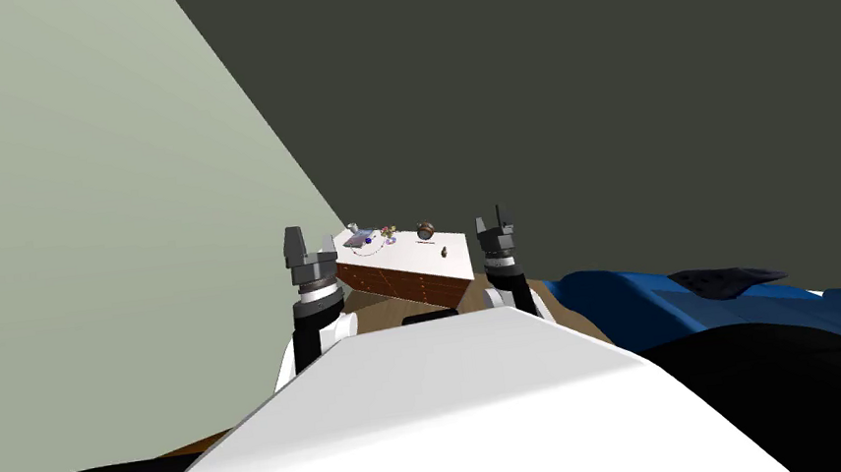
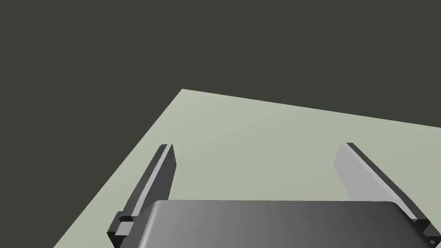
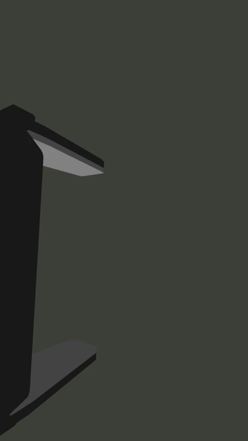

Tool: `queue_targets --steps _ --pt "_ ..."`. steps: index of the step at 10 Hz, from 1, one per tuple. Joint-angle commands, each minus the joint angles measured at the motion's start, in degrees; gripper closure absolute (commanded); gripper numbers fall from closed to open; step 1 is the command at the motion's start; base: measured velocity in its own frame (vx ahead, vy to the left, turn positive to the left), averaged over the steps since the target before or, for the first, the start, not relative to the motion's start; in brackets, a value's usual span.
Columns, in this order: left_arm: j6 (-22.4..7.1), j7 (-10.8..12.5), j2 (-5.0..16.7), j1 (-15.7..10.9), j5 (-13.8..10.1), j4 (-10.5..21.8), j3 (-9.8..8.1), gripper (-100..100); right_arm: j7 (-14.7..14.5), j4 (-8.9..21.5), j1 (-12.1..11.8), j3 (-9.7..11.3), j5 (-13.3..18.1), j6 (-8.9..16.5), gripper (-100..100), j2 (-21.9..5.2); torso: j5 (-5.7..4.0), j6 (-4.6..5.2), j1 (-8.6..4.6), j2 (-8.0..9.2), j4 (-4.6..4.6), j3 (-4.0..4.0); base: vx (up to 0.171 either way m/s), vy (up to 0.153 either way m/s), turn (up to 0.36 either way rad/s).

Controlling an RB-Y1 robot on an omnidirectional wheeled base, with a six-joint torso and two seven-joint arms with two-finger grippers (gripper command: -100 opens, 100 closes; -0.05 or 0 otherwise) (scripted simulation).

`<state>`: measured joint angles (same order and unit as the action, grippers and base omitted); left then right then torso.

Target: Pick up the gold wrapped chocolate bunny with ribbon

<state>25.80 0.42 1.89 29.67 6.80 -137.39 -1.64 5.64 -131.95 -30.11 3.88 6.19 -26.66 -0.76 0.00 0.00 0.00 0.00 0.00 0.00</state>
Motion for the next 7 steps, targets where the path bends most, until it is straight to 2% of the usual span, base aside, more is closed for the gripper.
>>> queue_targets --steps 1,4,7 --pt "0.0 0.0 0.0 0.0 0.0 0.0 0.00 0 -0.4 1.2 0.2 0.2 0.5 0.2 -100 -2.2 0.00 0.00 0.00 0.00 0.00 0.00 -0.011 0.002 0.059" --pt "0.0 0.0 0.0 0.0 0.0 0.0 0.00 0 -1.5 4.2 0.8 0.5 1.9 0.8 -100 -5.4 -0.01 0.00 -0.02 0.08 0.01 0.04 -0.022 -0.002 0.073" --pt "0.0 0.0 0.0 0.0 0.0 0.0 0.00 0 -2.9 8.4 1.7 0.9 3.9 1.7 -100 -8.8 -0.01 -0.01 -0.06 0.08 0.02 0.05 -0.026 -0.009 0.096"
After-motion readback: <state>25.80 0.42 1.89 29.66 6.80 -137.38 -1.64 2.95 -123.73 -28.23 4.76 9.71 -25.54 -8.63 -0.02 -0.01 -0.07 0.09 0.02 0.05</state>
